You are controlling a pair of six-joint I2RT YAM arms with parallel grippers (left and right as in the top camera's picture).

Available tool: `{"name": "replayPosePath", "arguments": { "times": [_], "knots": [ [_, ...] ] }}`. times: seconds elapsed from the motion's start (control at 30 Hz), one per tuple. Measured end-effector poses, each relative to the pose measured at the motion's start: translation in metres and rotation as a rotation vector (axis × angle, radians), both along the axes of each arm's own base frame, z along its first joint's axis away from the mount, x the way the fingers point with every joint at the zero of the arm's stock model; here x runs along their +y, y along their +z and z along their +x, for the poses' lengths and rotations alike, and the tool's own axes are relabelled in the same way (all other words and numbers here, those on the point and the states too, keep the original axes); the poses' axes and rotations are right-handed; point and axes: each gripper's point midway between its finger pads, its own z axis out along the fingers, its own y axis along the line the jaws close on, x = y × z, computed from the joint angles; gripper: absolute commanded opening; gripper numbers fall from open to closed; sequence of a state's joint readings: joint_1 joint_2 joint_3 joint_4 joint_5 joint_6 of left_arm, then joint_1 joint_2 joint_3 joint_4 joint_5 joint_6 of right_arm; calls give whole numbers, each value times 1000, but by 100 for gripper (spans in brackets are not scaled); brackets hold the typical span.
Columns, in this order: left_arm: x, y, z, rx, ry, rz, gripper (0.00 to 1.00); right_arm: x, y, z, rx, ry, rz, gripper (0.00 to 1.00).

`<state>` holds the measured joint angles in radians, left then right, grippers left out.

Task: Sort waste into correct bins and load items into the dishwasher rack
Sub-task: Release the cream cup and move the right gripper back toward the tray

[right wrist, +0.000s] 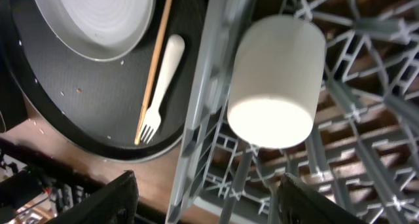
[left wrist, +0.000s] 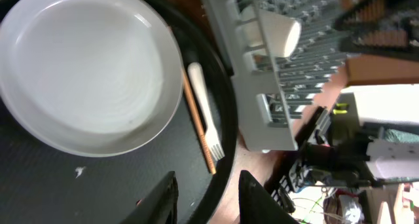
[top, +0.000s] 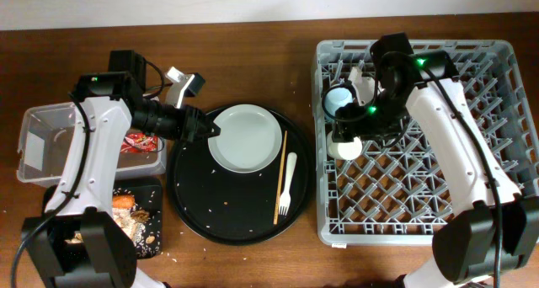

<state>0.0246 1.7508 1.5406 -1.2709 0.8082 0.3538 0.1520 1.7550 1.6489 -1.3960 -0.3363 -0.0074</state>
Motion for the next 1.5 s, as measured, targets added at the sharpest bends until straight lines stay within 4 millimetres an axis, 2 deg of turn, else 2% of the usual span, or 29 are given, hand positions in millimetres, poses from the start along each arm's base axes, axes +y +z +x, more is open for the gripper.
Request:
{"name": "replayPosePath", "arguments": {
  "times": [0.07, 0.1, 0.17, 0.23, 0.3, 0.37, 0.43, 0.5, 0.53, 0.6, 0.67, 0.73, 0.83, 0.87, 0.93, 1.0, 1.03, 1.13, 1.2, 1.23, 1.3, 1.37, 1.5],
  "knots": [
    [11, -10, 10, 4, 58, 93, 30, -2, -1, -5, 22, 0, -10, 94],
    [18, -16, 14, 16, 97, 145, 30, -3, -1, -7, 28, 1, -13, 99],
    [28, -28, 23, 24, 172, 265, 34, -4, -1, -8, 34, -1, -19, 99],
    [27, -37, 29, 15, 211, 357, 39, -6, -2, -8, 31, -1, -36, 99],
    [21, -52, 28, 14, 224, 433, 41, -9, -3, -9, 36, -2, -53, 99],
    [24, -68, 26, 22, 246, 467, 42, -9, -3, -10, 38, -2, -54, 99],
    [28, -85, 26, 24, 266, 486, 43, -9, -3, -10, 40, -2, -54, 82],
    [29, -97, 24, 27, 274, 490, 43, -6, -2, -1, 4, -4, -37, 78],
    [30, -101, 22, 34, 276, 495, 43, -2, 0, 13, -54, -16, -20, 75],
    [30, -103, 21, 37, 275, 497, 43, 6, 0, 30, -118, -38, -2, 70],
    [31, -103, 21, 38, 275, 499, 43, 20, -3, 37, -158, -38, -20, 69],
    [31, -103, 20, 39, 275, 500, 43, 37, -7, 39, -212, -42, -137, 61],
    [31, -104, 18, 51, 272, 503, 43, 38, -15, 41, -236, -87, -262, 52],
    [31, -104, 17, 52, 272, 503, 43, 38, -24, 42, -230, -107, -311, 49],
    [31, -104, 17, 52, 272, 503, 43, 36, -38, 44, -206, -133, -358, 38],
    [31, -104, 17, 52, 272, 504, 43, 34, -51, 46, -182, -147, -380, 16],
    [31, -104, 17, 52, 272, 504, 43, 34, -60, 47, -165, -149, -392, 14],
    [31, -104, 17, 52, 272, 503, 43, 35, -68, 47, -147, -152, -400, 15],
    [31, -104, 17, 52, 272, 503, 43, 35, -69, 47, -149, -153, -398, 32],
    [31, -104, 17, 52, 272, 503, 43, 37, -71, 51, -163, -162, -388, 35],
    [31, -104, 17, 52, 272, 503, 43, 35, -84, 45, -141, -151, -395, 35],
    [31, -104, 17, 52, 272, 503, 43, 36, -87, 42, -132, -148, -388, 24],
    [31, -104, 17, 52, 272, 503, 43, 38, -87, 41, -125, -145, -377, 12]
  ]
}}
